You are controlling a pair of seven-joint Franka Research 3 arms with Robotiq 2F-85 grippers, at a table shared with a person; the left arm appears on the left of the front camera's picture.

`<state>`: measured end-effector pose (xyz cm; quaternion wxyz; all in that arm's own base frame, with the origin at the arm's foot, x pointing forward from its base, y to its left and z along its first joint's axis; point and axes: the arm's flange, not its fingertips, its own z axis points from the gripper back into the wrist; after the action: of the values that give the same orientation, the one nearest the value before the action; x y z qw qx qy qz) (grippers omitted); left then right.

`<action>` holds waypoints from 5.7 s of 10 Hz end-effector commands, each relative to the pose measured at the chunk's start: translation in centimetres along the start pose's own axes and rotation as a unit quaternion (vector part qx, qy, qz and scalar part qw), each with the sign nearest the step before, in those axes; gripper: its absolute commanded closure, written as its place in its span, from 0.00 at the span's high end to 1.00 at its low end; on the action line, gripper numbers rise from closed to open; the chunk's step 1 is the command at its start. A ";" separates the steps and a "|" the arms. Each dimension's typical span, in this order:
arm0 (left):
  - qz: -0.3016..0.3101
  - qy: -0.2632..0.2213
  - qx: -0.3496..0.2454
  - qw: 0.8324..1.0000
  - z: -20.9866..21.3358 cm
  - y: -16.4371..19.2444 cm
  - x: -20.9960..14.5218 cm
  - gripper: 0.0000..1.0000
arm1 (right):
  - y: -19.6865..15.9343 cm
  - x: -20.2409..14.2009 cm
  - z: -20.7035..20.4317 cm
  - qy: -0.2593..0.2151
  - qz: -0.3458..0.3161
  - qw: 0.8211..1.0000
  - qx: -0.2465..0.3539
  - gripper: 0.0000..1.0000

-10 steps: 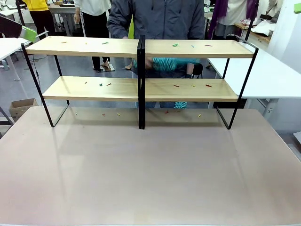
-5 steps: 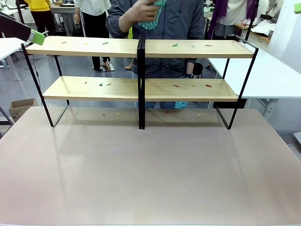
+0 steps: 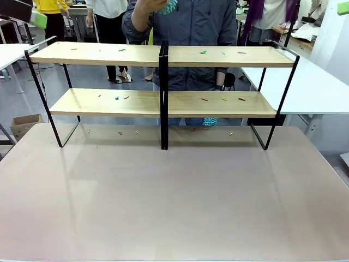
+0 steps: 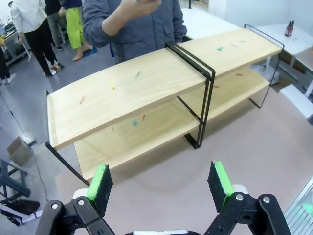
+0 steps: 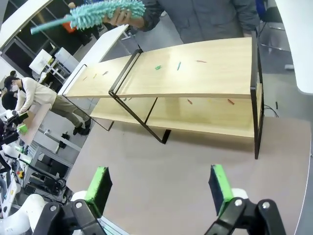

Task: Clean the shelves.
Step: Pick up the Duster when the human hands it over.

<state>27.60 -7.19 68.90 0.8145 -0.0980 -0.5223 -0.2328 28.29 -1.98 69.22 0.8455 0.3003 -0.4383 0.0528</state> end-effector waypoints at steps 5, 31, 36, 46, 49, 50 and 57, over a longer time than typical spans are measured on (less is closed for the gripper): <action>0.009 -0.001 0.001 1.000 0.0 -0.3 -0.2 1.00 | 3.1 -1.3 0.5 -0.020 0.064 0.998 -0.001 1.00; 0.009 -0.001 0.001 1.000 0.0 -0.3 -0.2 1.00 | 14.3 -8.8 -7.6 -0.003 0.160 0.978 -0.133 1.00; 0.009 0.002 -0.001 1.000 0.0 -0.4 -0.2 1.00 | 14.3 -8.8 -7.6 -0.003 0.160 0.978 -0.133 1.00; 0.289 0.184 -0.318 0.884 -9.3 9.8 6.3 1.00 | 14.3 -8.8 -7.6 -0.003 0.160 0.978 -0.133 1.00; 0.458 0.179 -0.350 0.797 -20.7 13.1 8.7 1.00 | 14.3 -8.8 -7.6 -0.003 0.160 0.978 -0.133 1.00; 0.497 0.198 -0.404 0.742 -24.1 13.7 8.7 1.00 | 14.3 -8.8 -7.6 -0.003 0.160 0.978 -0.133 1.00; 0.530 0.199 -0.484 0.667 -29.4 14.1 6.0 1.00 | 14.3 -8.8 -7.6 -0.003 0.160 0.978 -0.133 1.00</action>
<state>60.66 -8.61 62.48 0.7298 -0.6830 -0.0280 0.0117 23.25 15.50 65.59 0.8573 0.1138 -0.4848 0.1309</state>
